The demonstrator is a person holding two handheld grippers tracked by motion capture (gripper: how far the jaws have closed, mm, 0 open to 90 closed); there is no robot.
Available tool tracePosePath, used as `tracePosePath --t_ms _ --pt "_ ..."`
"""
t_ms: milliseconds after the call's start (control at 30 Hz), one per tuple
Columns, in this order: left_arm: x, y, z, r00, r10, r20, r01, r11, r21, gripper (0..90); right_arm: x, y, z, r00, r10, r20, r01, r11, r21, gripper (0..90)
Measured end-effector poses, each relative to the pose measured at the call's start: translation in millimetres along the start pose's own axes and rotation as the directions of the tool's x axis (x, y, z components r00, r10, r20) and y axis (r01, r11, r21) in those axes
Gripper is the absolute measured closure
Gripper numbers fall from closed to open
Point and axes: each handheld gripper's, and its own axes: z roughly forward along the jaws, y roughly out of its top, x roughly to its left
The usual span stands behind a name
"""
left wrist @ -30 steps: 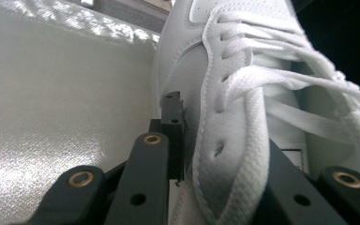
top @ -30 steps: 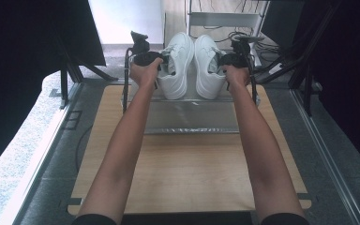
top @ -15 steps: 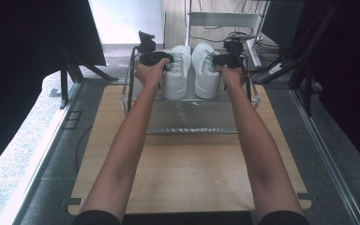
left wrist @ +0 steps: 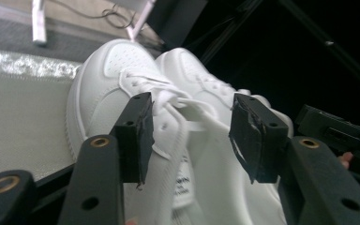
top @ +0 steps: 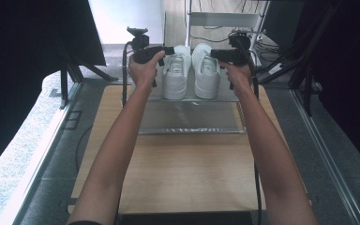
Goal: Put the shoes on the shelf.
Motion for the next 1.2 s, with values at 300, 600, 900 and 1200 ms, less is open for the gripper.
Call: tracePosePath --t_ms 300,600,900,1200 --pt "16.6 -28.8 -37.2 0.9931 0.103 -0.055 -0.100 0.9933 0.058 79.5 -14.0 -14.7 -42.6 0.9970 -0.073 -0.024 0.073 0.997 -0.008 65.4" --pt "29.1 -52.4 -36.5 0.9892 0.124 -0.078 -0.114 0.9856 0.125 84.0 -31.4 -46.6 -40.5 0.9945 -0.101 -0.029 0.103 0.993 0.063 86.6" --pt "27.4 -67.7 -22.3 0.9841 0.156 -0.085 -0.137 0.9718 0.192 84.9 -33.1 -72.0 -23.8 0.9880 -0.149 -0.039 0.153 0.980 0.130 90.0" --pt "28.0 -73.9 -14.8 0.9892 0.130 -0.067 -0.115 0.9729 0.200 87.6 -29.9 -78.8 -13.1 0.9855 -0.161 -0.054 0.167 0.974 0.154 90.0"
